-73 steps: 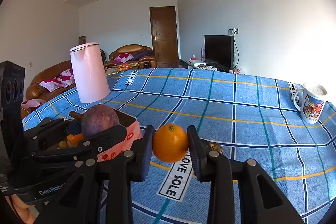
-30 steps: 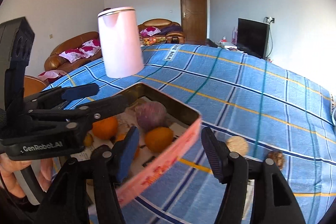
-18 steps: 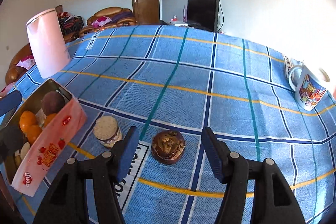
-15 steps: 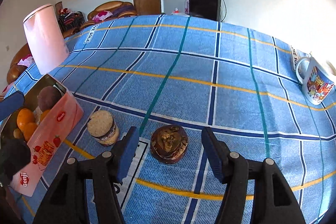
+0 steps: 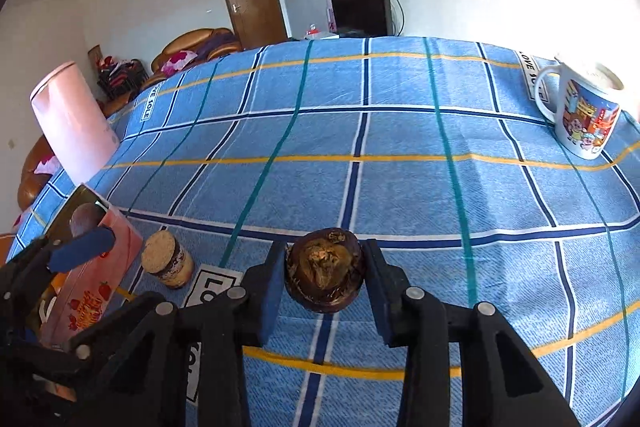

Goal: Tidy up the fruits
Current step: 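Grasp the cork-lidded jar with the left tool while the right tool grasps the brown shelled fruit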

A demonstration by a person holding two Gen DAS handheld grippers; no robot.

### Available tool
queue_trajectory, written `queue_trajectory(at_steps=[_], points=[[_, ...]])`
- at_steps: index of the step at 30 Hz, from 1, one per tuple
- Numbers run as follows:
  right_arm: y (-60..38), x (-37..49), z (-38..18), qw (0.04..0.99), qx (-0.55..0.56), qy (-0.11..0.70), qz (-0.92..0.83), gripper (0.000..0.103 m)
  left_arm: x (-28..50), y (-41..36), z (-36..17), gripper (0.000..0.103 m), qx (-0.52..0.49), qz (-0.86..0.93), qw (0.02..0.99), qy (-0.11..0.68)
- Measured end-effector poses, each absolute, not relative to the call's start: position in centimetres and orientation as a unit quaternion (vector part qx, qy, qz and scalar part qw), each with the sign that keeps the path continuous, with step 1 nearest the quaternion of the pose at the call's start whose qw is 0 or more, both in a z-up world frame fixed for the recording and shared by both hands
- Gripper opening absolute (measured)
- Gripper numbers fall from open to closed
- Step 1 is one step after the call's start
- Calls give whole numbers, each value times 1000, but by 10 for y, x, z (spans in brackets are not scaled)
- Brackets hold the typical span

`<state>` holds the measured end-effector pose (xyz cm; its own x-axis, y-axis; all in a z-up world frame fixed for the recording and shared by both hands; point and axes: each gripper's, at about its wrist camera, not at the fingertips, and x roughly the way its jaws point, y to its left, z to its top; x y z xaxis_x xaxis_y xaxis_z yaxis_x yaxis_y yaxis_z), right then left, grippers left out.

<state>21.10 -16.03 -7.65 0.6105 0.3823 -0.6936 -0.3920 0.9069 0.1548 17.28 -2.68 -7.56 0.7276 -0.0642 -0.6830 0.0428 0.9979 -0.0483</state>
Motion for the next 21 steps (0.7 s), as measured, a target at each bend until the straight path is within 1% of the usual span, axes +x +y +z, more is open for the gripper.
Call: queue_trajectory(at_steps=[3,6,8,9,13,16,17,19,21], points=[[-164,212,-76,899,4,380,217,40,180,-19,-84,79,-18,-19,923,383],[-166,211,-74,900,7,376,221,40,181,-12,-82,77,-13,-10,926,378],[-164,211,-74,900,4,376,221,40,186,-13,-85,70,-2,-7,923,386],[-162,210,-75,901,1,376,219,40,188,-16,-86,68,2,-8,921,389],[-162,207,-74,904,-7,370,215,40,197,-25,-89,68,29,1,918,395],[-160,208,-75,903,-10,373,213,40,203,-28,-91,58,44,6,915,400],[-160,208,-75,902,-10,374,213,40,205,-30,-92,58,46,1,913,405],[-160,208,-75,903,-10,373,212,40,203,-34,-92,51,57,-1,913,403],[-160,208,-75,904,-12,373,211,40,204,-37,-94,54,66,-5,911,407]])
